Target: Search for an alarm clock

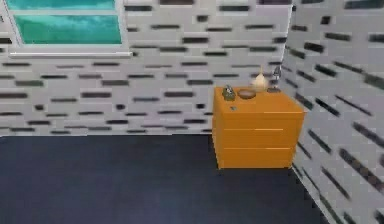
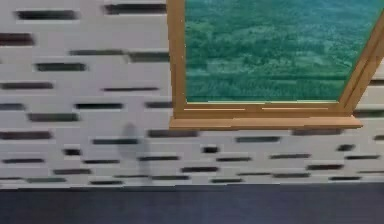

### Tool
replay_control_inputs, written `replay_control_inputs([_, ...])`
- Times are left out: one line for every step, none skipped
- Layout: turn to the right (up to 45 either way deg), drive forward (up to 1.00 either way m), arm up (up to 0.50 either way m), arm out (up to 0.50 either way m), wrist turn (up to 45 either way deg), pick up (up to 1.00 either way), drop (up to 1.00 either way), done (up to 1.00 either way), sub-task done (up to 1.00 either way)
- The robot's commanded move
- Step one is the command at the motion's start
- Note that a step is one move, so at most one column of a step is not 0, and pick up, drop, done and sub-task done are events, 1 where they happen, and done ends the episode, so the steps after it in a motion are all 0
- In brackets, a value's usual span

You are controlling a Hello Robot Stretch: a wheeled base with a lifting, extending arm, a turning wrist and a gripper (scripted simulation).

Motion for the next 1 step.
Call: replay_control_inputs([-3.0,0.0,0.0,0.0,0.0,0.0,0.0,0.0,0.0])
